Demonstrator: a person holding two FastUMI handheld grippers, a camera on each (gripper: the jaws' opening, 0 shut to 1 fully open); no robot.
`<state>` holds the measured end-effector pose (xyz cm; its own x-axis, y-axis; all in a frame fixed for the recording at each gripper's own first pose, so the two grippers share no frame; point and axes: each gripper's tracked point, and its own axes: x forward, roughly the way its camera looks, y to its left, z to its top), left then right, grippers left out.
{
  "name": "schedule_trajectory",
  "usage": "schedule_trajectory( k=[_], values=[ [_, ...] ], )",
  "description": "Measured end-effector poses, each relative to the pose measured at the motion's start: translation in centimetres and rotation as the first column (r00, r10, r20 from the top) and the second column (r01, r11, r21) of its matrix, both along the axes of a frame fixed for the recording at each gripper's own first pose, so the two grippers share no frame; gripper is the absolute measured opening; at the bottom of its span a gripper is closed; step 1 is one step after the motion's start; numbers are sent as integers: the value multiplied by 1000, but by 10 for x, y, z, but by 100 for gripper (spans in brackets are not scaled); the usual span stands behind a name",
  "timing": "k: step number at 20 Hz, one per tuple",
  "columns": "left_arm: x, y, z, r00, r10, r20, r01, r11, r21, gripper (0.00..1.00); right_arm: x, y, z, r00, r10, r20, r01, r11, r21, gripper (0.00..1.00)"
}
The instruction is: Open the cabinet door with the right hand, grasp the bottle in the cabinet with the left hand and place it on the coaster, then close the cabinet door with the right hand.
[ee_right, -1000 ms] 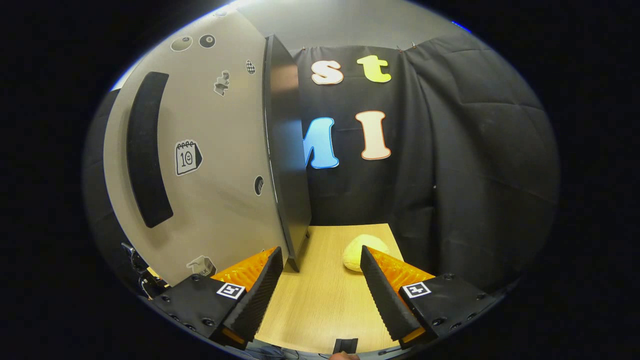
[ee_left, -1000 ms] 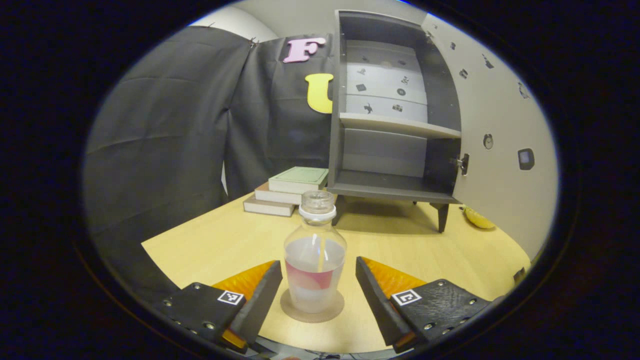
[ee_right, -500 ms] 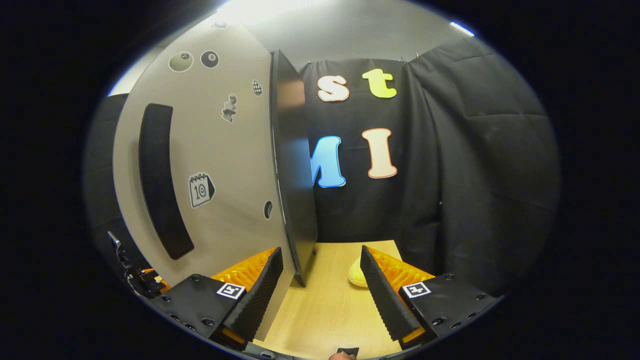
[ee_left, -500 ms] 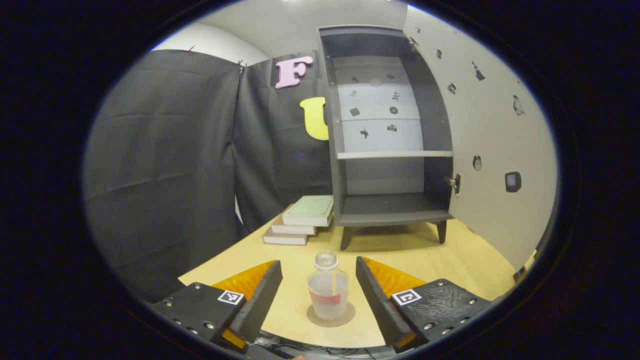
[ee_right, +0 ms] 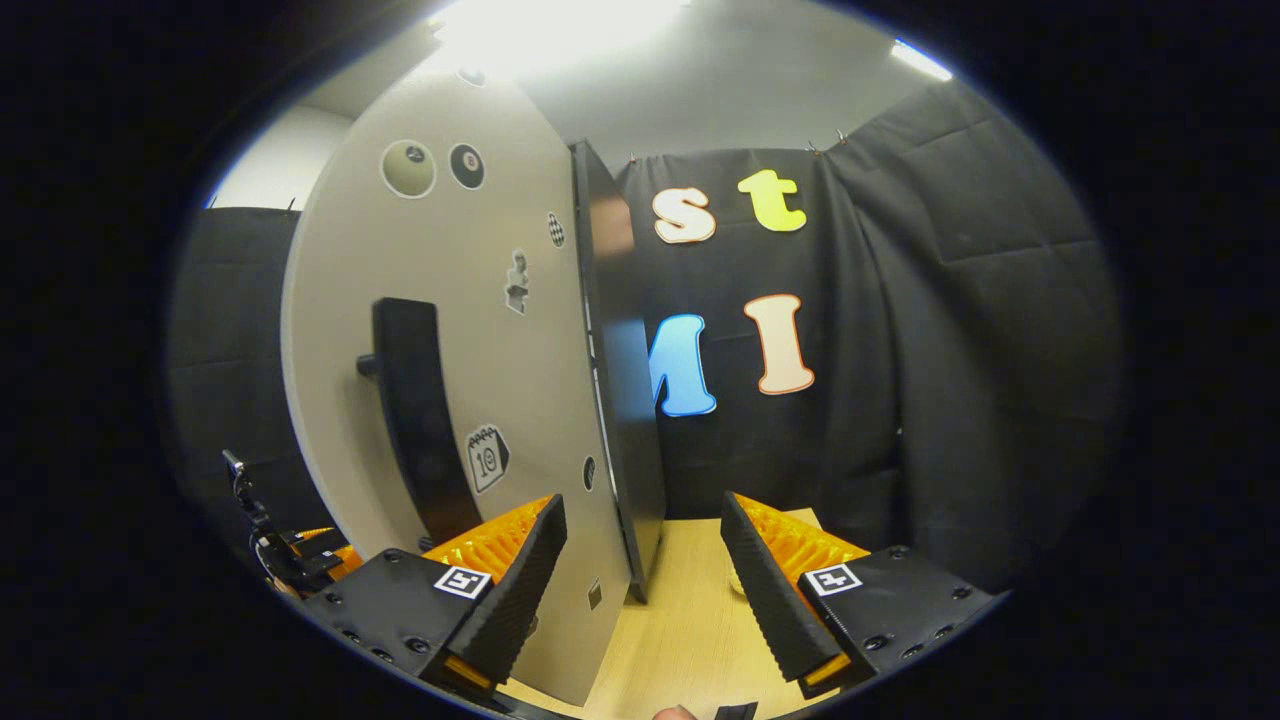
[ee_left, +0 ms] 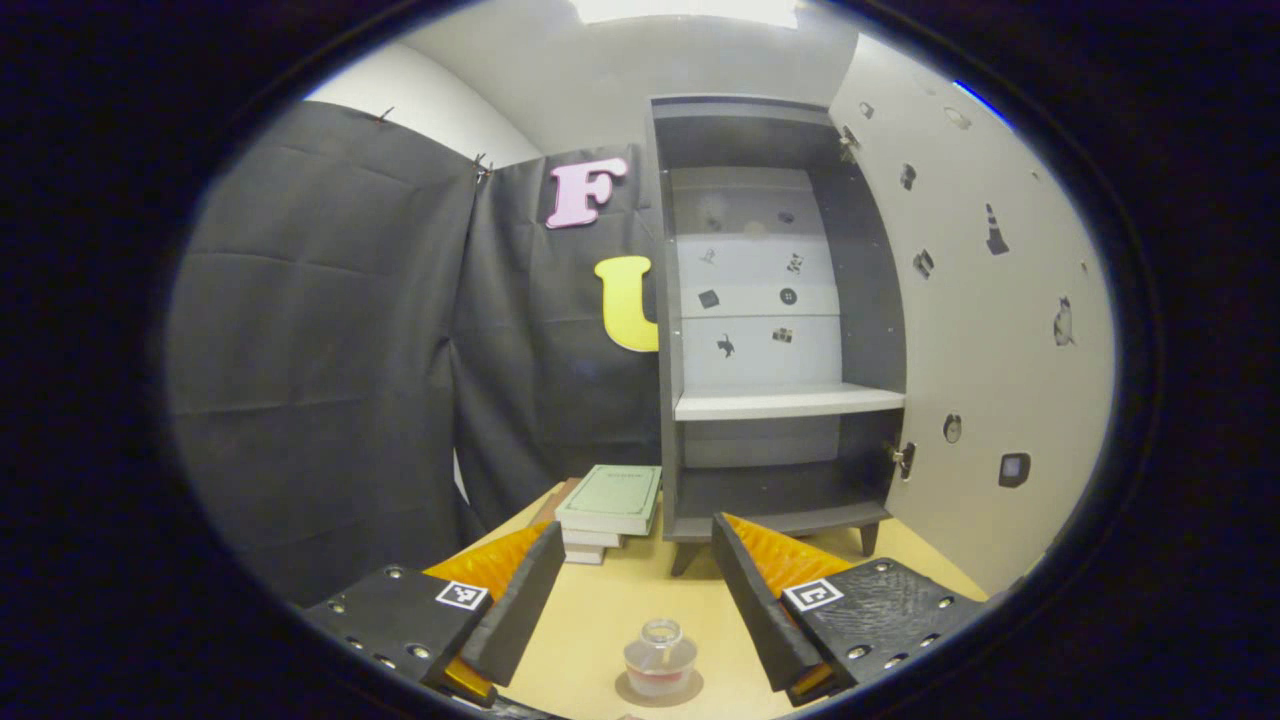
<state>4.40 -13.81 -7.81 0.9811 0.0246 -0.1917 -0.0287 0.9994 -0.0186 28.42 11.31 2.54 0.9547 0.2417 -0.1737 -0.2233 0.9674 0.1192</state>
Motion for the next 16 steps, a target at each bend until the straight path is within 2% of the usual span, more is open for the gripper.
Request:
schedule_trajectory(
  k=[2, 3, 5, 6, 7, 8, 15, 16],
  values=[
    [7, 5, -2, 1000, -28, -3, 28, 1000, 4, 91, -2, 0, 7, 998, -42, 46, 46, 995, -91, 90],
    [9, 10, -5, 999, -38, -15, 38, 999, 14, 89, -2, 1, 9, 996, -63, 61, 70, 990, -122, 95],
    [15, 22, -5, 999, -50, -16, 51, 998, 26, 89, -2, 7, 8, 995, -86, 52, 92, 988, -125, 95],
    [17, 26, -5, 998, -57, -13, 57, 998, 23, 89, -5, 11, 7, 995, -90, 39, 94, 990, -105, 90],
    [17, 30, -5, 998, -65, -11, 65, 998, 16, 89, -4, 17, 6, 995, -92, 31, 95, 992, -89, 95],
    [19, 34, -6, 997, -71, -10, 71, 997, 12, 91, -4, 23, 6, 996, -90, 30, 92, 992, -87, 95],
    [17, 78, -15, 998, -51, -31, 51, 999, -16, 89, -5, 85, 7, 1000, 4, 19, -2, 996, -95, 95],
    [16, 85, -14, 998, -46, -30, 46, 999, -15, 89, -5, 92, 10, 1000, 10, 25, -7, 995, -99, 91]
  ],
)
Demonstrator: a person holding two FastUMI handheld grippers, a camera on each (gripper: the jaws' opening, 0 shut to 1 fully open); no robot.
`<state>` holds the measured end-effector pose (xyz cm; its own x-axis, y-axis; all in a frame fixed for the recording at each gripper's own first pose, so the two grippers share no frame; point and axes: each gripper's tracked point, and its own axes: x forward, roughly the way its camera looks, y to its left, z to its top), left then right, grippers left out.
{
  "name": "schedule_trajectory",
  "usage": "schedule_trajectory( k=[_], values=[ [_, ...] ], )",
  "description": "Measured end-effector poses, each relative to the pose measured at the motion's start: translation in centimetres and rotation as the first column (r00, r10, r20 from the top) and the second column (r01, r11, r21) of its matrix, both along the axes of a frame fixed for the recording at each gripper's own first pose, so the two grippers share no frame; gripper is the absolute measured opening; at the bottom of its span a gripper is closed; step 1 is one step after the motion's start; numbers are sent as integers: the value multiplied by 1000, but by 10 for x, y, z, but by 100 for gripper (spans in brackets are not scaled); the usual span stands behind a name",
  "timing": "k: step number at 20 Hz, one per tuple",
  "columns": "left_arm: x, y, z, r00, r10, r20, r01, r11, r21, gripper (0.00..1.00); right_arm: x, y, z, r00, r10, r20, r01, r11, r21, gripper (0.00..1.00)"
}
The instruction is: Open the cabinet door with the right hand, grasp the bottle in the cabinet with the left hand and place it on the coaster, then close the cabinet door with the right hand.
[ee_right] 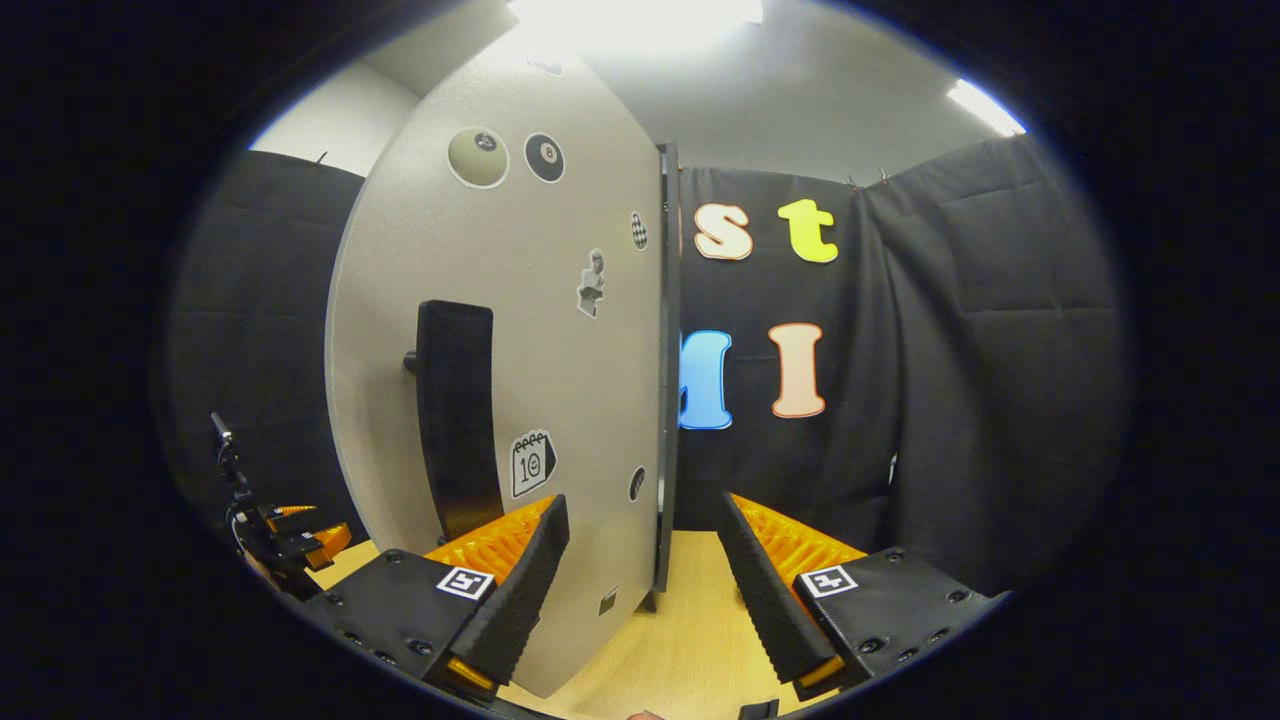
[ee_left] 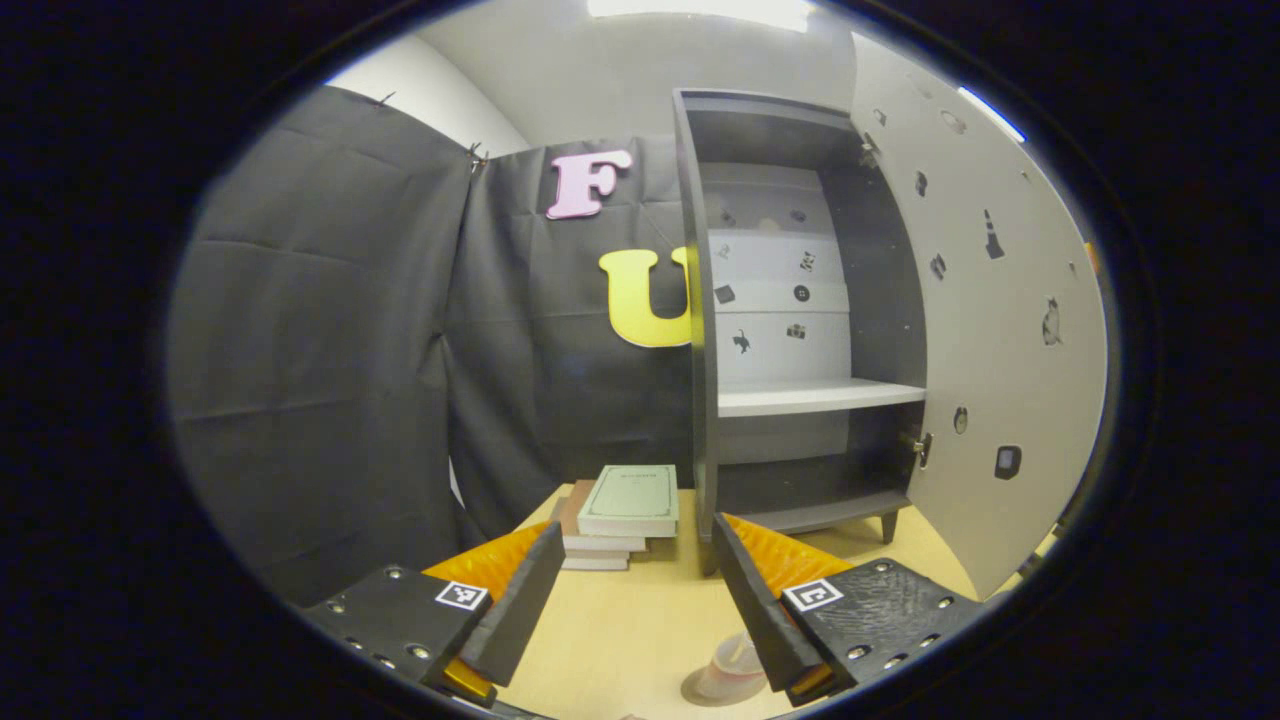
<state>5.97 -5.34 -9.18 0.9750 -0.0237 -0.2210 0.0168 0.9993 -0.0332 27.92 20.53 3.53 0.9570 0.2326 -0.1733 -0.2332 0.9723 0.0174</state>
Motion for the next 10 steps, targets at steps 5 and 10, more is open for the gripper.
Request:
schedule_trajectory(
  k=[5, 10],
  values=[
    [-5, 41, 0, 1000, 30, 5, -30, 1000, -4, 89, 3, 29, 6, 1000, 14, 18, -14, 1000, 7, 95],
    [-4, 73, 1, 998, 52, 18, -52, 999, -3, 89, 15, 61, 7, 999, 46, 24, -47, 999, 21, 95]
  ],
)
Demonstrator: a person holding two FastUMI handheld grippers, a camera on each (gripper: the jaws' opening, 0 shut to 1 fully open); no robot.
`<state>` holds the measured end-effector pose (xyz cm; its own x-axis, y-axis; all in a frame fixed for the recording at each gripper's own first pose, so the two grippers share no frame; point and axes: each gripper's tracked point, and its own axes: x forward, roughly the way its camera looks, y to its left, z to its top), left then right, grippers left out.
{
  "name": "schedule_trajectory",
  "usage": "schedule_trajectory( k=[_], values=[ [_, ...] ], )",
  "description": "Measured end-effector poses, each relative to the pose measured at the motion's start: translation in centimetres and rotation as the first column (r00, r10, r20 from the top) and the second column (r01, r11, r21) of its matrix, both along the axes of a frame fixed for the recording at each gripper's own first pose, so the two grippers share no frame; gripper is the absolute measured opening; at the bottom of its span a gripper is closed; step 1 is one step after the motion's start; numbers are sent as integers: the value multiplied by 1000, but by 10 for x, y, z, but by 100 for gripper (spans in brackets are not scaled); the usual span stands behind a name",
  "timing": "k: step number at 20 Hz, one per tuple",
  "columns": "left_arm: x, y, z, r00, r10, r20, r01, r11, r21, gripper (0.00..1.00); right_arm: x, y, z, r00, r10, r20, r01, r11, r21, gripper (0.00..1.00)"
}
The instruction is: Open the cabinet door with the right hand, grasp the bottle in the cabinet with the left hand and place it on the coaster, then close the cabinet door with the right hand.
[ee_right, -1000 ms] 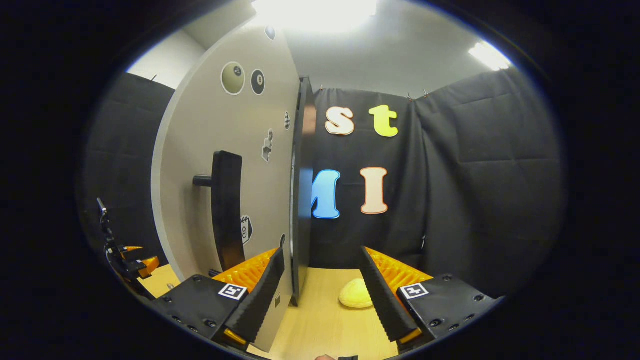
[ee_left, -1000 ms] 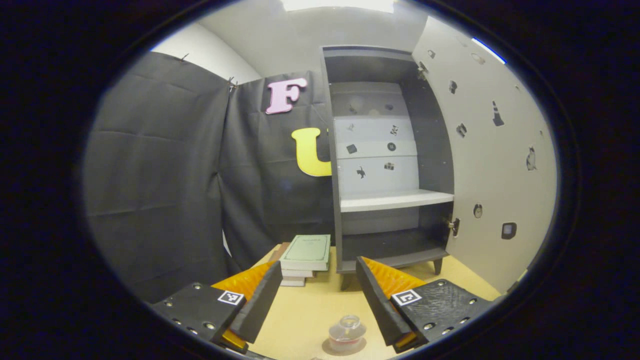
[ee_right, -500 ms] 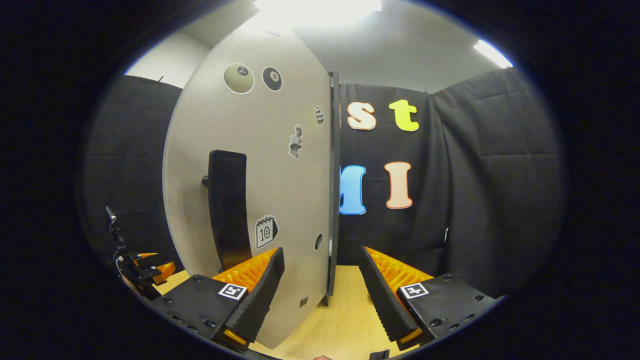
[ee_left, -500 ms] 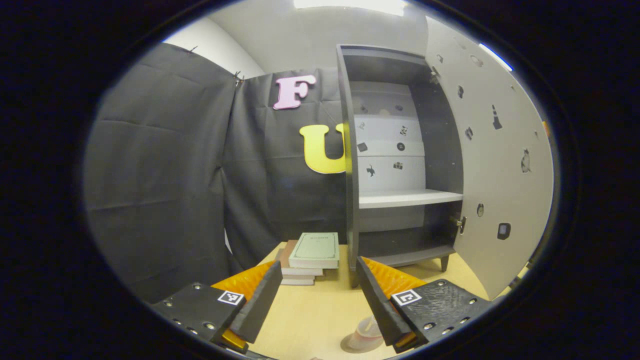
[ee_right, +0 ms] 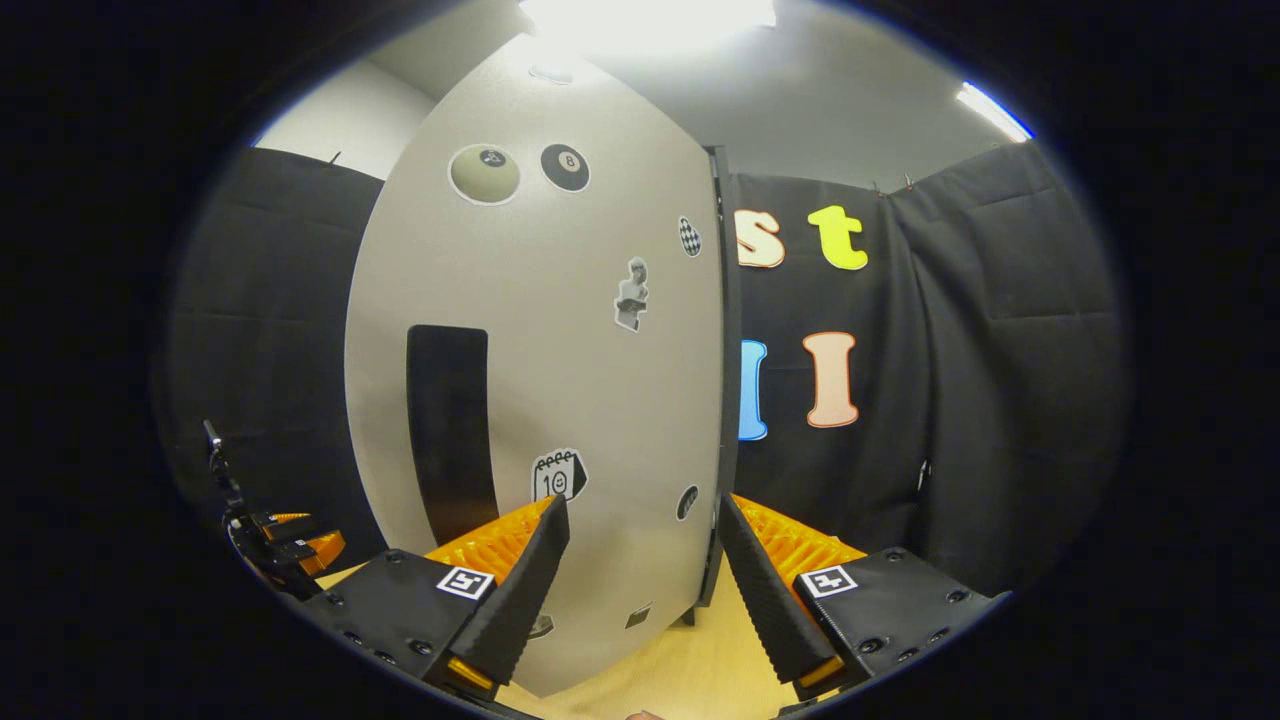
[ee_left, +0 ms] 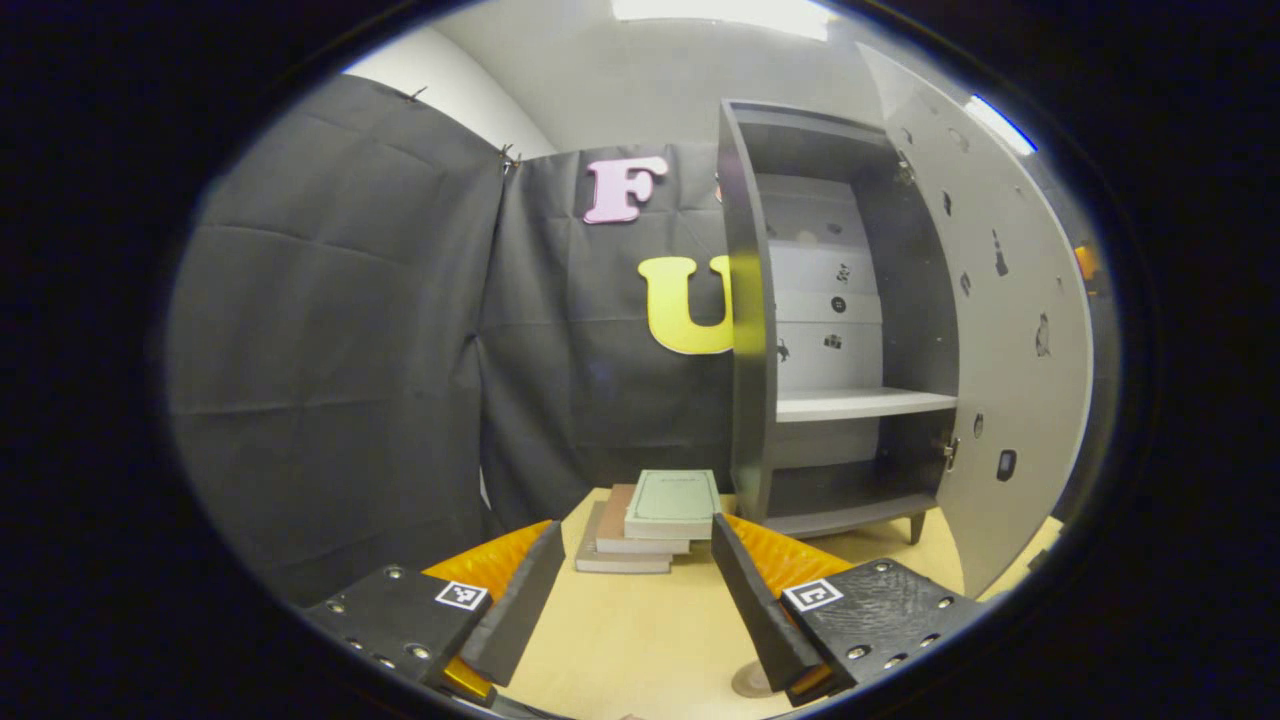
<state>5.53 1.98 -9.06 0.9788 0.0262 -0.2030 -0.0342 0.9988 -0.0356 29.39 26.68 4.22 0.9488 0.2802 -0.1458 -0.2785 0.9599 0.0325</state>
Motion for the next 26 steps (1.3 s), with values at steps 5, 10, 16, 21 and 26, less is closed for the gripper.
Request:
schedule_trajectory(
  k=[5, 10, 16, 21, 26],
  values=[
    [-7, 35, -2, 1000, 26, 4, -26, 1000, 2, 89, 13, 39, -2, 1000, 28, 5, -28, 1000, 6, 95],
    [-17, 74, 0, 998, 60, 10, -60, 998, 13, 89, 30, 81, -3, 997, 70, 17, -71, 996, 51, 95],
    [-35, 118, 1, 993, 122, 10, -122, 992, 33, 89, 58, 117, -8, 998, 64, 24, -66, 996, 64, 91],
    [-54, 153, -3, 982, 188, 4, -188, 981, 47, 89, 73, 144, -17, 999, 38, 34, -38, 999, 6, 95],
    [-75, 180, -5, 968, 250, -3, -250, 966, 62, 89, 87, 142, -23, 1000, -5, 24, 5, 1000, -6, 94]
  ],
)
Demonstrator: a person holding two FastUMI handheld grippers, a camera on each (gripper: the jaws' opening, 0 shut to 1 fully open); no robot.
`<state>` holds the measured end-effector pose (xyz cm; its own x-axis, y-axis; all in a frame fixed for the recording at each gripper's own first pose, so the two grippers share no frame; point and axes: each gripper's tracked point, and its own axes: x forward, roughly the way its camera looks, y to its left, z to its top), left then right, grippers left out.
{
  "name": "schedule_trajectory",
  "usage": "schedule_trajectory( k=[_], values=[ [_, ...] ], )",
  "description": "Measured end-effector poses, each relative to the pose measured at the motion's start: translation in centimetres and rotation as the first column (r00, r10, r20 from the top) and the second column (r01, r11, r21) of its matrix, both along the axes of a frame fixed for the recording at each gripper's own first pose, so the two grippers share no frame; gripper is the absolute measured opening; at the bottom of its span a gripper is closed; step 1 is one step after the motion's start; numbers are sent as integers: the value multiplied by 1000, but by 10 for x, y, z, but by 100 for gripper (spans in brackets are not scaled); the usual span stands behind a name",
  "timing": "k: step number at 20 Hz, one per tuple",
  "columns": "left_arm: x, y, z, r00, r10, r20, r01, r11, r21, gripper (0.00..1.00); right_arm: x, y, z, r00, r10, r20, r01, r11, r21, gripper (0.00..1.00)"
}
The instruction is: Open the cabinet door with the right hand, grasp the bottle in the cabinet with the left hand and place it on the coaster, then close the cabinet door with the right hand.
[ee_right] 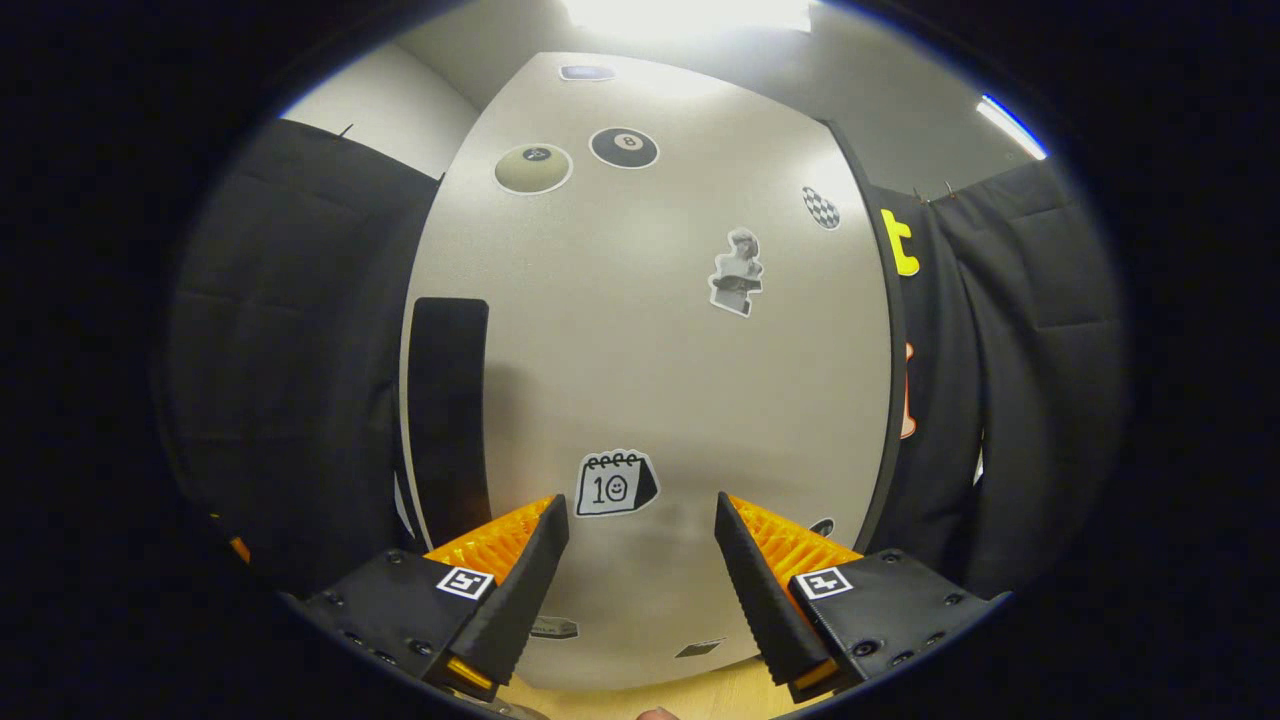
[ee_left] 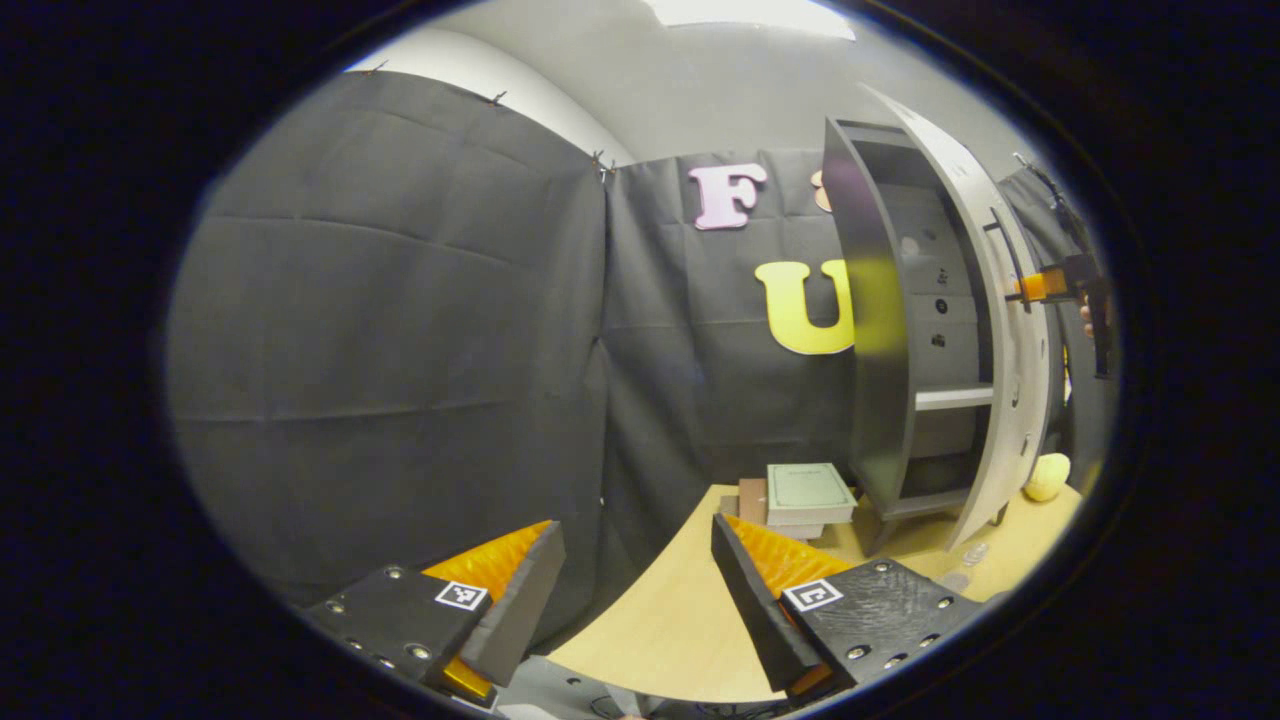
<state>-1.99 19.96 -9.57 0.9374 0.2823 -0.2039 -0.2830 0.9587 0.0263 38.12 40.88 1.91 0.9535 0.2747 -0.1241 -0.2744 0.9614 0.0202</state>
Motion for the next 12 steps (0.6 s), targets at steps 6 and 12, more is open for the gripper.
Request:
schedule_trajectory(
  k=[6, 12],
  values=[
    [-32, 20, 0, 998, 59, -19, -59, 998, 11, 89, -2, 5, -8, 1000, -10, -11, 9, 1000, -23, 94],
    [-54, 29, 7, 994, 106, -17, -106, 994, 25, 89, -1, 9, -9, 1000, -13, 0, 13, 999, -50, 94]
  ],
)
